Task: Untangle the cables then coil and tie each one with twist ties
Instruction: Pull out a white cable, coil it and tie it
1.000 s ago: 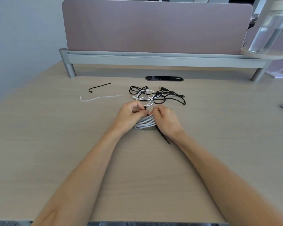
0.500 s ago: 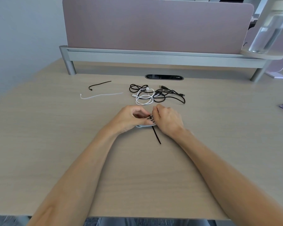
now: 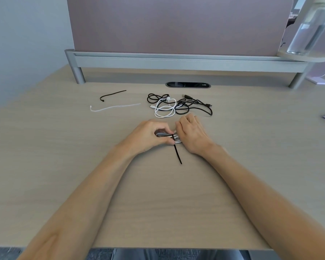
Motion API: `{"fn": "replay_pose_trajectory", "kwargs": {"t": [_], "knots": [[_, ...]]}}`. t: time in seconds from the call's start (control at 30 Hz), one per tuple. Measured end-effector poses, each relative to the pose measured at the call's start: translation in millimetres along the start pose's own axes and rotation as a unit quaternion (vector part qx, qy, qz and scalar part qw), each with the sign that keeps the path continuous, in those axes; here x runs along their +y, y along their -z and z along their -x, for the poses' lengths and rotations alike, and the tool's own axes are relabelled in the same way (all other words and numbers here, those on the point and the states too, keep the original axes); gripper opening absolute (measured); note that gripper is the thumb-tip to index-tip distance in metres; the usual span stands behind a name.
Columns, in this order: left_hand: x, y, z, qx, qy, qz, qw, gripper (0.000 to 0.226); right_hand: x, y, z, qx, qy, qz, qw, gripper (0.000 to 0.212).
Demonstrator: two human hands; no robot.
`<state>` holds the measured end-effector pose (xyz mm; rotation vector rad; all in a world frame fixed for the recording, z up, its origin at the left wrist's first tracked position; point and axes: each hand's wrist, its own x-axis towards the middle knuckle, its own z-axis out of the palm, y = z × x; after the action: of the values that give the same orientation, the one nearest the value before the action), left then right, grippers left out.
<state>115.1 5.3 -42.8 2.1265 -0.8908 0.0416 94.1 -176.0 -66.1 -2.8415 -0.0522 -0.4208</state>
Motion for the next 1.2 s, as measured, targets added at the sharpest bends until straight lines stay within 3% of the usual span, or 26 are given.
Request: {"fn": "replay_pose_trajectory", "kwargs": {"t": [0.17, 0.33, 0.43, 0.53, 0.63, 0.8, 0.93, 1.1, 1.2], "knots": [[-2.7, 4.6, 1.4, -0.015, -0.062, -0.109, 0.992, 0.027, 0.6, 4.2, 2.0, 0.028, -0.009, -0.064, 0.998, 0.041], [-6.5, 6.3, 3.0, -0.021, -0.074, -0.111, 0.991, 0.027, 5.6, 3.7, 4.9, 0.031, 0.015, -0.062, 0.997, 0.048], [-5.6, 3.0, 4.1, -0.009, -0.098, -0.14, 0.985, 0.021, 4.2, 9.3, 9.0, 0.037, 0.023, -0.102, 0.994, 0.04], [-5.1, 1.8, 5.1, 0.003, -0.114, -0.162, 0.98, 0.017, 5.0, 18.6, 19.2, 0.095, 0.086, -0.156, 0.979, 0.02], [-3.5, 2.1, 3.0, 0.008, -0.122, -0.171, 0.978, 0.012, 7.4, 29.8, 35.0, 0.132, 0.154, -0.187, 0.961, 0.018], [-6.9, -0.2, -3.0, 0.006, -0.104, -0.163, 0.981, 0.01, 2.7, 40.7, 51.8, -0.032, 0.161, -0.285, 0.944, 0.036], [-7.3, -1.8, -7.7, 0.03, -0.089, -0.149, 0.984, 0.008, -0.6, 47.4, 51.6, -0.144, 0.135, -0.288, 0.937, 0.043], [-6.0, -1.2, -7.5, 0.044, -0.087, -0.144, 0.985, 0.007, 5.3, 47.8, 49.3, -0.143, 0.121, -0.301, 0.935, 0.025], [-6.5, -1.6, -7.7, 0.047, -0.083, -0.158, 0.983, 0.008, 5.4, 49.7, 48.4, -0.152, 0.128, -0.287, 0.937, 0.026]]}}
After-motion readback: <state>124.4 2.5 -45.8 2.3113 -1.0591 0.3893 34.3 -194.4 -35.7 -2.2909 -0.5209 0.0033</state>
